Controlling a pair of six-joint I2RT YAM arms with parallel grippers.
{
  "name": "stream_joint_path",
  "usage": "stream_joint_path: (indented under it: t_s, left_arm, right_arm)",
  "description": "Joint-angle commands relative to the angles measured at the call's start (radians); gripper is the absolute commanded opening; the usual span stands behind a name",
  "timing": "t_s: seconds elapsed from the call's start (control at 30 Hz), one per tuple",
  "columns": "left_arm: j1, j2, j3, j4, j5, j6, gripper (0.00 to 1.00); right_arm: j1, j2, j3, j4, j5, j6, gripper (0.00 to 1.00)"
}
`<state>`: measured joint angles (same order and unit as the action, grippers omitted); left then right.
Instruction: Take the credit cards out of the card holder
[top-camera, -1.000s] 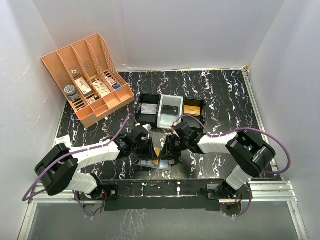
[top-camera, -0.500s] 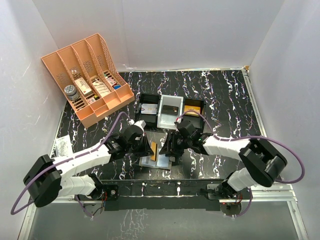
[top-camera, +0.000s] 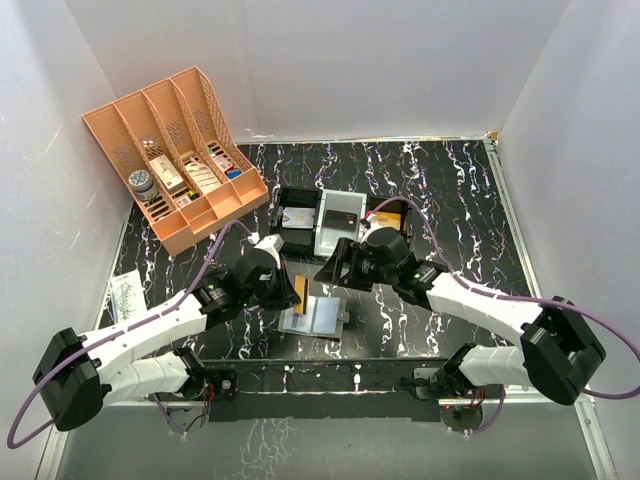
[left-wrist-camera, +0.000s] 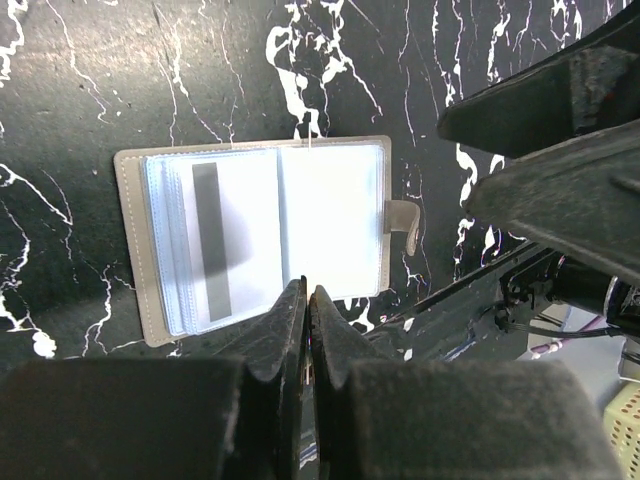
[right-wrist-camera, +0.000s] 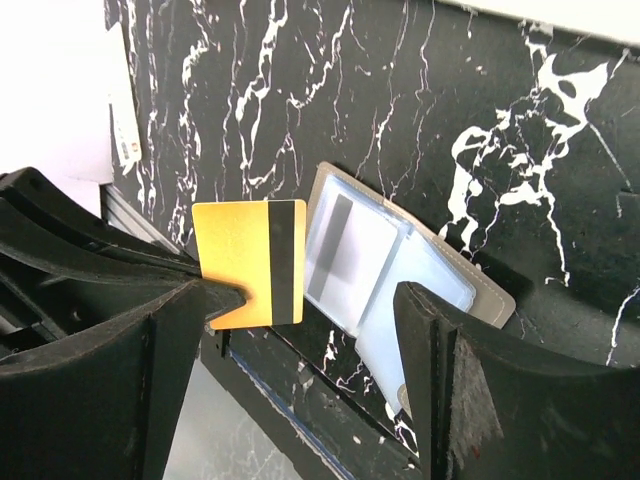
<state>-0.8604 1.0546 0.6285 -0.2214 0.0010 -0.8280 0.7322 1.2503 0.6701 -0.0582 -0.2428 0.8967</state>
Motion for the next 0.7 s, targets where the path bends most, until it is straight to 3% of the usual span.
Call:
stream_joint_path:
  t_s: [0.0, 0.13, 0.3, 0.47, 0.67]
  left_arm:
    - [0.007, -0.051, 0.051, -0.032, -0.038, 0.041, 0.0]
    - [0.034, -0.095, 0.055, -0.027, -0.02, 0.059, 0.0]
    - [0.181, -0.18, 0.023, 0.01, 0.133, 0.054, 0.0]
    - [0.31, -0.239, 0.007, 0.036, 0.275, 0.051, 0.0]
    - [0.387, -0.254, -0.081, 0.308, 0.494, -0.09, 0.0]
  right_arm:
    - [-0.005, -0.077, 0.023, 0.031, 0.097, -0.017, 0.76]
    - [-0.004, -0.16, -0.031, 0.105, 0.166, -0.036, 0.79]
    - [-0.005, -0.319, -0.135, 0.223, 0.251, -0.051, 0.98]
    - [-0.017, -0.407, -0.142, 0.194, 0.269, -0.049, 0.98]
    - [-0.064, -0.352, -0.11, 0.161, 0.125, -0.018, 0.98]
